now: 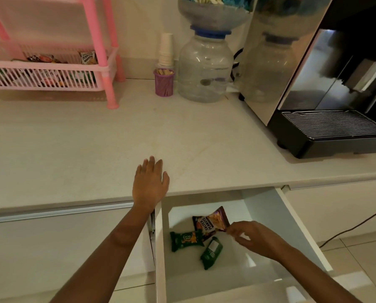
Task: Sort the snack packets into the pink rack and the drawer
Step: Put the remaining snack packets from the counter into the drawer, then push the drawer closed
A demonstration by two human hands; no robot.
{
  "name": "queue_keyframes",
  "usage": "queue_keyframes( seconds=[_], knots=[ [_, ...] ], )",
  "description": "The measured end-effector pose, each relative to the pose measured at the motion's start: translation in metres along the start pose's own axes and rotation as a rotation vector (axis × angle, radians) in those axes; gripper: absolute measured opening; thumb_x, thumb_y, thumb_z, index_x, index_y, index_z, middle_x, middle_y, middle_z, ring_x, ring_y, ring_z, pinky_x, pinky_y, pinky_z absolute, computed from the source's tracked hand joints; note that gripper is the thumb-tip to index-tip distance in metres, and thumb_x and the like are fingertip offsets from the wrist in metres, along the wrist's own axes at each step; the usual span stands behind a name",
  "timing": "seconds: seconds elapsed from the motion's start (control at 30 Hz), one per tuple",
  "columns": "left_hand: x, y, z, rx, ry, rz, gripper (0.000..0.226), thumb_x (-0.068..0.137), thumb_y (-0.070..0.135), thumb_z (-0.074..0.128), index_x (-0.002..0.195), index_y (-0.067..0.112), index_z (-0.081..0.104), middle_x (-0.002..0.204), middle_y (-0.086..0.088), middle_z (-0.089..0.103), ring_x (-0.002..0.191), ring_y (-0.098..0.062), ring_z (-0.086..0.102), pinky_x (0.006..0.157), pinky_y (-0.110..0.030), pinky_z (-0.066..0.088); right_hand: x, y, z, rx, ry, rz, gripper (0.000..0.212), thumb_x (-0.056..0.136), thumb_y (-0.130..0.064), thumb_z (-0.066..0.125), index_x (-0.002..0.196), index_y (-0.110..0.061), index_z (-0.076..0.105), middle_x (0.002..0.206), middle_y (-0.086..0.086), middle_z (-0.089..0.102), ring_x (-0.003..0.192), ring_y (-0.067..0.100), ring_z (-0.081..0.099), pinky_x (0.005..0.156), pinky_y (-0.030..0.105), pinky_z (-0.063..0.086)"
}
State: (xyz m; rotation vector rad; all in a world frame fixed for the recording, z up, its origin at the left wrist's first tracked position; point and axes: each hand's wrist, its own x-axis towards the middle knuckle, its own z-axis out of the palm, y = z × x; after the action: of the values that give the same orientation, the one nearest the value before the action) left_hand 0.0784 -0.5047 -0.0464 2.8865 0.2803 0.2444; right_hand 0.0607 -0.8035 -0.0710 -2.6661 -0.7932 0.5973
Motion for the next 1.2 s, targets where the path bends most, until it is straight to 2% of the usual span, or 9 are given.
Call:
queue_keyframes(
  seconds=[0.17,0.3,0.43,0.53,0.67,0.8,0.87,1.07,1.2],
  knots=[
    [-0.030,0.007,0.004,0.062,-0.009,-0.031,0.049,0.100,0.030,0.024,0.146,0.011,0.024,0.156,-0.013,0.022,0.144,-0.029,0.020,0.117,-0.044,0.017,-0.053,0.010,-0.002,0.128,0.180,0.073,0.016,0.092,-0.024,0.054,0.097,-0.033,0.066,0.095,-0.018,0.068,0.085,-0.003,0.063,0.078,0.013,0.049],
    [-0.055,0.020,0.002,0.050,-0.065,-0.063,0.055,0.100,0.039,0.022,0.148,0.014,0.014,0.159,-0.011,0.011,0.146,-0.030,0.009,0.118,-0.047,0.009,-0.090,0.012,-0.001,0.255,0.309,0.124,0.030,0.092,-0.020,0.054,0.076,-0.046,0.058,0.082,-0.017,0.070,0.079,-0.001,0.065,0.072,0.016,0.051],
    [-0.089,0.036,0.002,0.017,-0.103,-0.074,0.062,0.098,0.046,0.023,0.149,0.015,0.006,0.159,-0.012,0.002,0.147,-0.032,0.001,0.118,-0.051,0.005,-0.114,0.012,0.013,0.266,0.381,0.215,0.027,0.091,-0.020,0.056,0.073,-0.041,0.059,0.076,-0.006,0.073,0.074,0.003,0.067,0.071,0.024,0.053],
    [-0.120,0.048,0.003,-0.051,-0.135,-0.062,0.064,0.097,0.047,0.024,0.149,0.015,0.003,0.159,-0.013,-0.002,0.146,-0.031,-0.005,0.118,-0.052,0.002,-0.119,0.008,0.023,0.183,0.463,0.227,0.022,0.092,-0.027,0.054,0.077,-0.042,0.060,0.079,-0.016,0.071,0.077,-0.005,0.064,0.065,0.014,0.046],
    [-0.166,0.064,0.009,-0.049,-0.202,-0.076,0.065,0.097,0.050,0.020,0.149,0.018,-0.001,0.159,-0.015,-0.004,0.147,-0.029,-0.008,0.117,-0.051,-0.002,-0.116,0.002,0.033,0.051,0.586,0.224,0.020,0.093,-0.021,0.053,0.087,-0.024,0.072,0.088,-0.011,0.074,0.084,0.012,0.067,0.069,0.022,0.045],
    [-0.200,0.081,0.015,-0.017,-0.211,-0.094,0.064,0.096,0.052,0.015,0.149,0.019,0.000,0.158,-0.016,-0.002,0.147,-0.029,-0.007,0.118,-0.052,-0.001,-0.116,-0.004,0.041,0.020,0.801,0.293,0.022,0.087,-0.014,0.055,0.076,-0.015,0.074,0.077,0.001,0.076,0.069,0.021,0.069,0.061,0.023,0.041],
    [-0.207,0.086,0.017,-0.012,-0.178,-0.094,0.064,0.096,0.052,0.014,0.149,0.020,0.001,0.159,-0.015,-0.001,0.147,-0.029,-0.005,0.118,-0.051,-0.001,-0.120,-0.011,0.043,0.021,0.855,0.269,0.033,0.085,-0.022,0.043,0.077,-0.013,0.073,0.076,0.004,0.076,0.067,0.023,0.069,0.062,0.028,0.047],
    [-0.207,0.086,0.021,-0.096,-0.067,-0.076,0.061,0.096,0.051,0.018,0.149,0.023,0.007,0.160,-0.009,-0.001,0.147,-0.024,-0.005,0.119,-0.046,-0.004,-0.130,-0.015,0.035,-0.073,0.724,0.128,0.077,0.087,-0.063,0.009,0.107,-0.016,0.066,0.113,0.008,0.067,0.105,0.028,0.062,0.087,0.045,0.052],
    [-0.202,0.085,0.024,-0.126,-0.008,0.007,0.067,0.090,0.060,0.022,0.148,0.028,0.013,0.160,-0.003,-0.002,0.147,-0.020,-0.008,0.115,-0.040,-0.013,-0.130,-0.005,0.030,-0.123,0.543,0.021,0.087,0.076,-0.079,0.012,0.126,-0.023,0.055,0.139,0.009,0.050,0.133,0.032,0.040,0.105,0.058,0.036]
  ],
)
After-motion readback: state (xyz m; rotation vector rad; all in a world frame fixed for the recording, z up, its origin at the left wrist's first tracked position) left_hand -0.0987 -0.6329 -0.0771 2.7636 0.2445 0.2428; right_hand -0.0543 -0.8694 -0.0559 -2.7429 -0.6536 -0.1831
